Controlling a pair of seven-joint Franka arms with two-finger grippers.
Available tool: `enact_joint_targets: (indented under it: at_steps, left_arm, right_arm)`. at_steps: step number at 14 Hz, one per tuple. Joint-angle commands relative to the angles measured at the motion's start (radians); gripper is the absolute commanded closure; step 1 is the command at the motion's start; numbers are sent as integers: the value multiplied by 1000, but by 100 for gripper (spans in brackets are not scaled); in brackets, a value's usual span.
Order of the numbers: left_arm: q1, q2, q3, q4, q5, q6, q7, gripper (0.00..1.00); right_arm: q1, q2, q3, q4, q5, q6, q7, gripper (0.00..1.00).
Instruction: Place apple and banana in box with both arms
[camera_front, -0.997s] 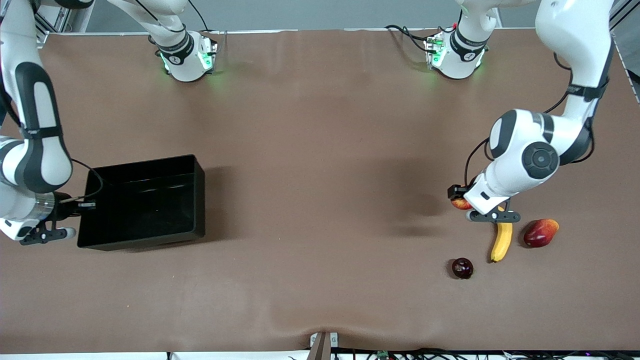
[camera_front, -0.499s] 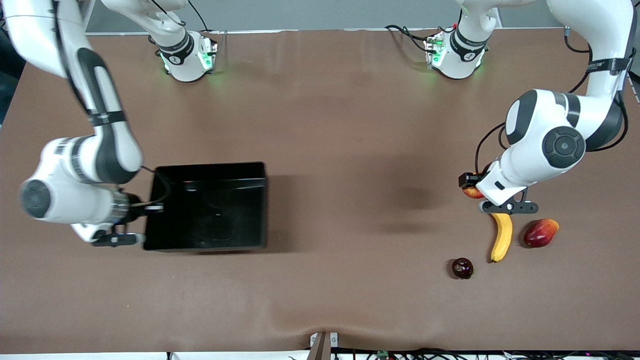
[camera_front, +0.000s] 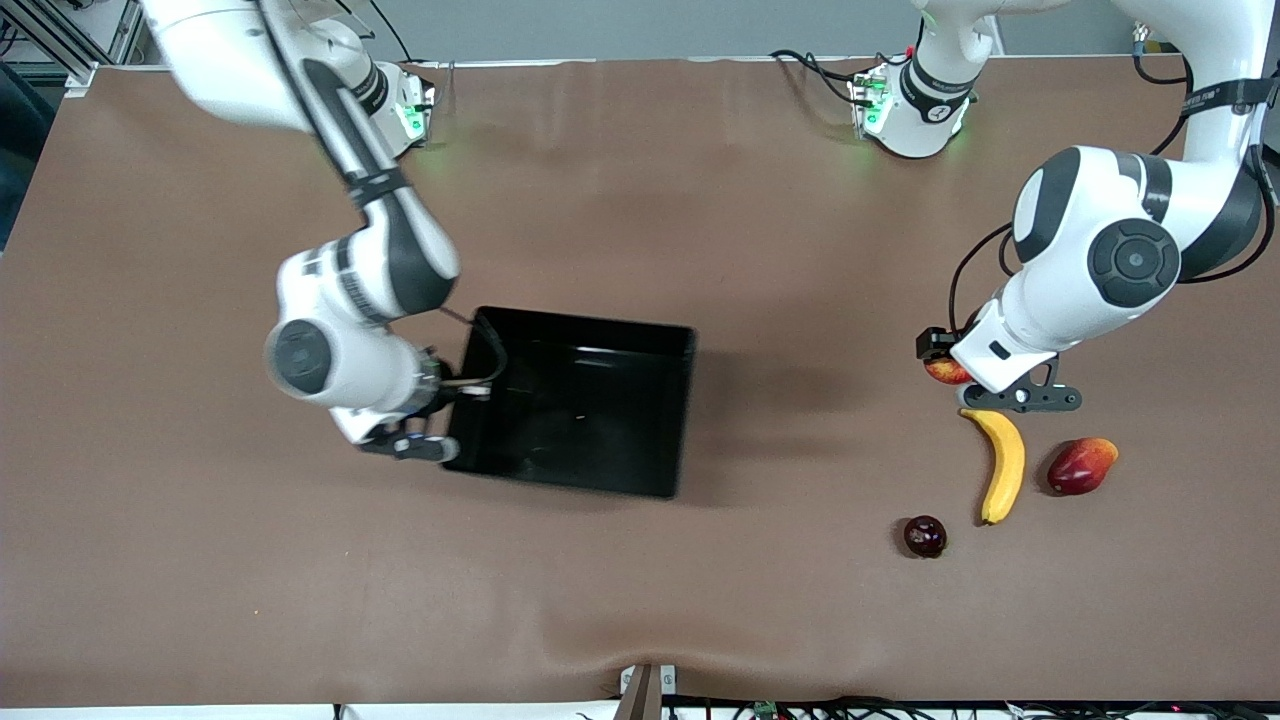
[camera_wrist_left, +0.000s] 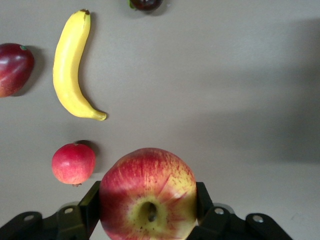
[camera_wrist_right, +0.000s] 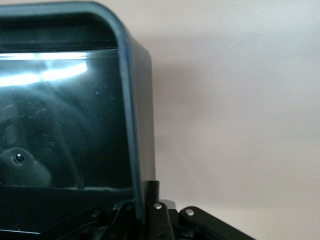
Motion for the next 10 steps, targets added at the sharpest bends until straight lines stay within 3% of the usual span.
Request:
enact_joint_targets:
  at_steps: [1,8,9,10]
  left_arm:
    - [3,-37,-35,7,-15,-29,-56,100]
    - [-3,-11,-147,50,-64,-56,-266,100]
    - [-9,4,-155,59,-90,-55,-301,100]
    - [-26,19,-161,77,-95,-55,-342,100]
  right_arm:
    - [87,31,-12,1,29,84,69,100]
    - [210,120,-12,1,32,179,218,98]
    - [227,129,-12,1,32,207,244,88]
    - [239,137,-12,1,29,224,254,48]
